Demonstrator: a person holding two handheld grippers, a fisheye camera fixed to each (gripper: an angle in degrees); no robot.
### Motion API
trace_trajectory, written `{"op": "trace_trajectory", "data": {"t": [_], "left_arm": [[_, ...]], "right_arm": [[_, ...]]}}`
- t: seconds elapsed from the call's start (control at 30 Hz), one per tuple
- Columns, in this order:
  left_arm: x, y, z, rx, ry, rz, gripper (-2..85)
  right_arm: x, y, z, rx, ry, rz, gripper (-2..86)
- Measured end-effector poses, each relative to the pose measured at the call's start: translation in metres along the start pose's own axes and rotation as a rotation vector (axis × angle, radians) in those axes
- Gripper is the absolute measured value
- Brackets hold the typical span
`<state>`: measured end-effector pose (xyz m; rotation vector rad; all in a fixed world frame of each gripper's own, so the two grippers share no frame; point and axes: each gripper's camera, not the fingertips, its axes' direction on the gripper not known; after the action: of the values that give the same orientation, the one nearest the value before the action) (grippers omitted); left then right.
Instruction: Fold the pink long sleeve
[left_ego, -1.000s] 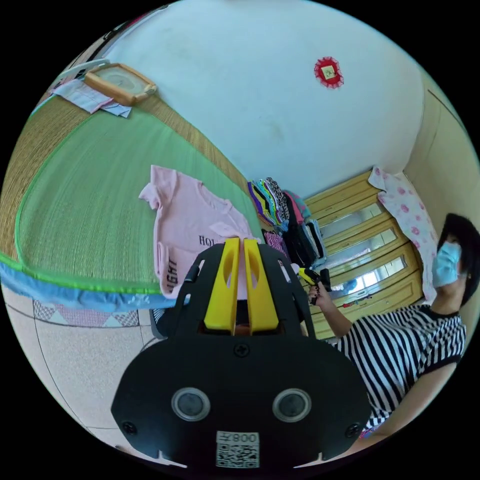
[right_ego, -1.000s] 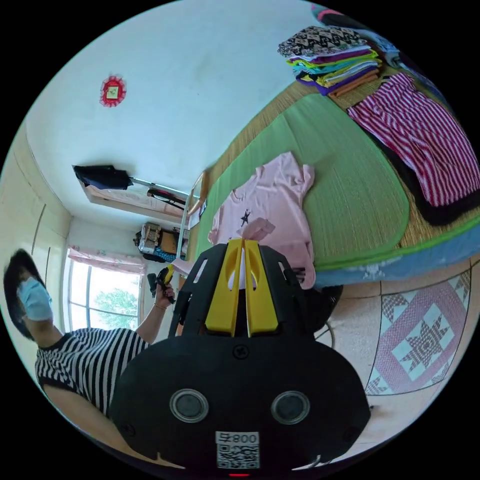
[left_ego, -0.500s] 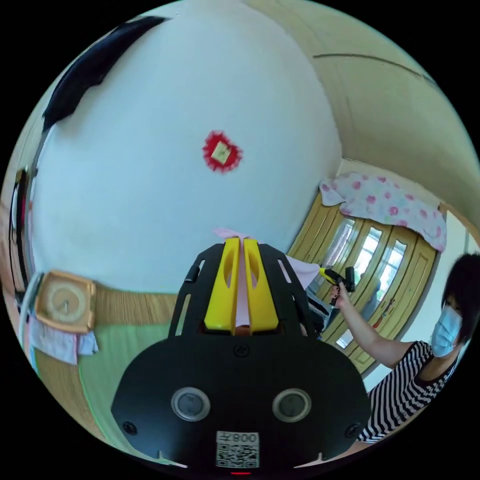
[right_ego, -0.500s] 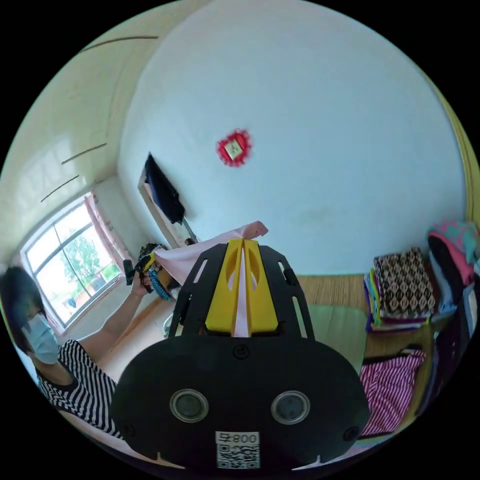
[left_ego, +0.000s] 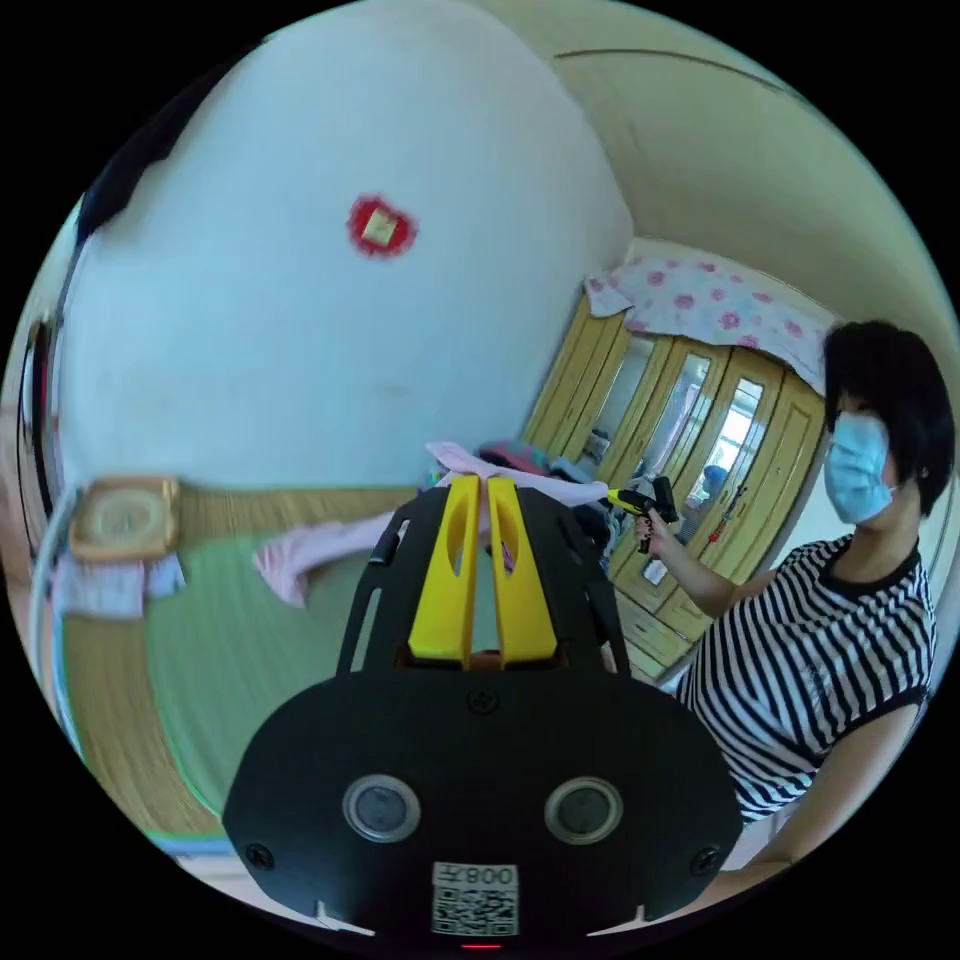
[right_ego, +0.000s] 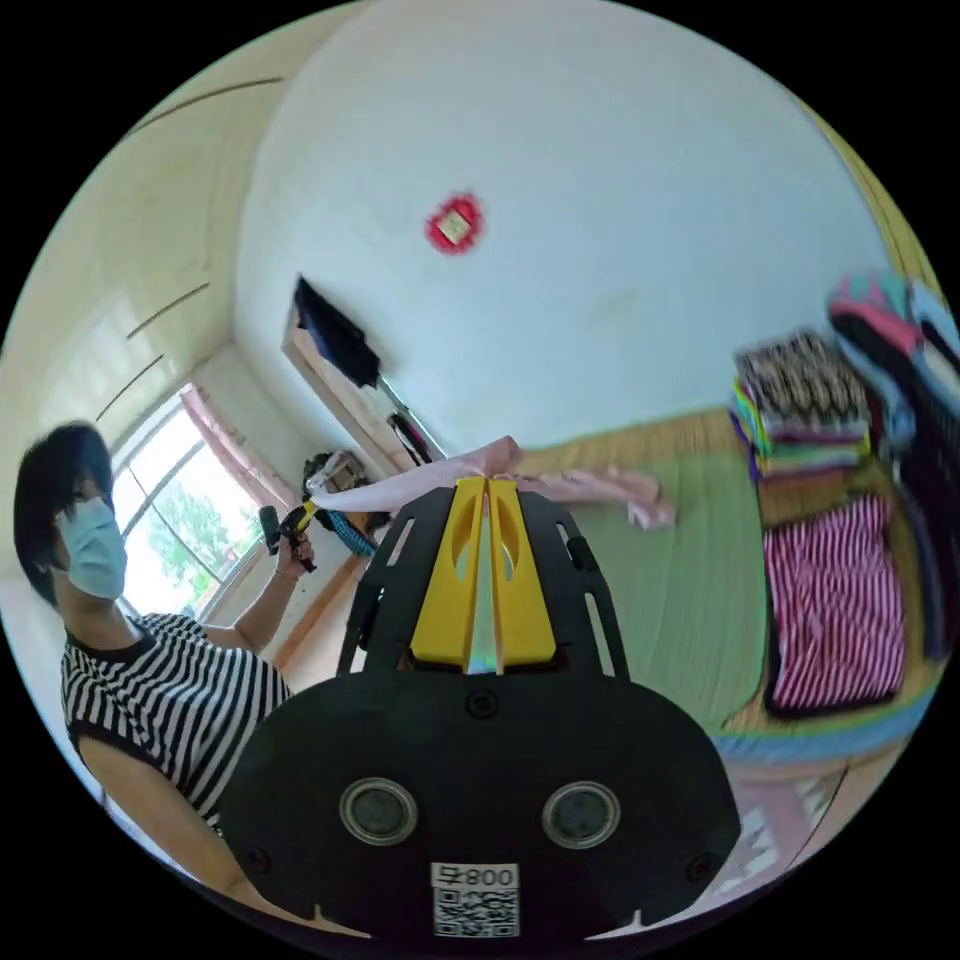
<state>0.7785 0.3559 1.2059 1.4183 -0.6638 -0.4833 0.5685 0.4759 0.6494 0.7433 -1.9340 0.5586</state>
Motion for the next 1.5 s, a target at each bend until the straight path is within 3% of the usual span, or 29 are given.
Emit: {"op": "trace_trajectory", "data": {"t": [0.13,0.3,0.97,1.13,1.27,1.5], "left_arm": [[-0.055,0.130,0.041,-0.161,0.011,-0.382,1.2],[-0.086,0.222,0.066,-0.247,-0.002,-0.639,1.2],[-0.139,0.256,0.090,-0.213,0.021,-0.646,1.4],[-0.170,0.292,0.117,-0.268,0.026,-0.789,1.8],[-0.187,0.306,0.127,-0.215,0.031,-0.880,2.1],[-0.230,0.287,0.163,-0.181,0.023,-0.929,2.0]], "right_arm": [[0.088,0.116,0.052,-0.182,-0.014,0.336,0.2],[0.139,0.215,0.089,-0.298,-0.013,0.577,0.2],[0.121,0.316,0.099,-0.300,-0.088,0.579,0.1],[0.139,0.355,0.121,-0.375,-0.068,0.671,0.1],[0.155,0.389,0.127,-0.278,-0.133,0.791,0.0],[0.163,0.400,0.139,-0.248,-0.049,0.868,0.0]]}}
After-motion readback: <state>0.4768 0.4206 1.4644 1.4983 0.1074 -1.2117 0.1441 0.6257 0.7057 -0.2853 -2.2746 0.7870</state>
